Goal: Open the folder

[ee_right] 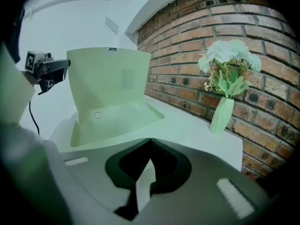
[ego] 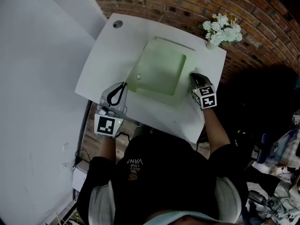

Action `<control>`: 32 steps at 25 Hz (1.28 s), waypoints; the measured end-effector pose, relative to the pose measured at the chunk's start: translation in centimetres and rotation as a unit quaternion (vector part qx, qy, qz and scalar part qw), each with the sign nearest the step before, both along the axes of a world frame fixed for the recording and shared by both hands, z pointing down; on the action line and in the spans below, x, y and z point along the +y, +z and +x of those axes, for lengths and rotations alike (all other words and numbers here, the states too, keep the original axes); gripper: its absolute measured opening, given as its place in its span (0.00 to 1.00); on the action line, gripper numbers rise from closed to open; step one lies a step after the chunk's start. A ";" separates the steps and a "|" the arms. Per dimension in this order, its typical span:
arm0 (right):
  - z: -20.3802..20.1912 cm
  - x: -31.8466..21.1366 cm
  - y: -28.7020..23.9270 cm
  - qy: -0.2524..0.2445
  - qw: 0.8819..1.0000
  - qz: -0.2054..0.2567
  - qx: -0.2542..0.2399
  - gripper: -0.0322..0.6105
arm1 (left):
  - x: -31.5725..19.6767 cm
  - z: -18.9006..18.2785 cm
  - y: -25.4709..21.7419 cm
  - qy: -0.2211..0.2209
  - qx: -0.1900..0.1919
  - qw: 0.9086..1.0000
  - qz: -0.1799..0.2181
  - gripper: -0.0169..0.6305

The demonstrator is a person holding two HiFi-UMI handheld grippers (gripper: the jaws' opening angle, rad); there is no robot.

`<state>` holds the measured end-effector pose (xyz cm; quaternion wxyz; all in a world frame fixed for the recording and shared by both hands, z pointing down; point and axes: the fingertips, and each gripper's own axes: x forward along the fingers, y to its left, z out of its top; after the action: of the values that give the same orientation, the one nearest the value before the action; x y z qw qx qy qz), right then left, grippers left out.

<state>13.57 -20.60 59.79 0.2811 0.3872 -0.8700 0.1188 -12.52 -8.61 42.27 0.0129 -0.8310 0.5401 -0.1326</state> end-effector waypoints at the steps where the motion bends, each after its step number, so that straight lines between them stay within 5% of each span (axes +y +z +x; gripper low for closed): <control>1: 0.0 0.0 0.0 0.003 1.000 0.000 0.004 0.05 | -0.1 -0.6 0.0 -0.005 0.005 1.000 0.000 0.03; 7: -0.1 -0.1 0.0 0.027 0.999 0.000 0.018 0.05 | -0.8 -4.7 0.6 -0.019 0.017 0.999 0.020 0.03; 32: 0.3 -0.2 0.0 0.085 0.994 0.002 0.063 0.05 | -2.9 -15.2 5.3 -0.088 0.009 0.996 -0.027 0.11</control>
<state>13.84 -20.79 59.79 0.3237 0.4672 -0.8145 0.1162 -27.68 -11.49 47.57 -0.0259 -0.7812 0.6078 -0.1402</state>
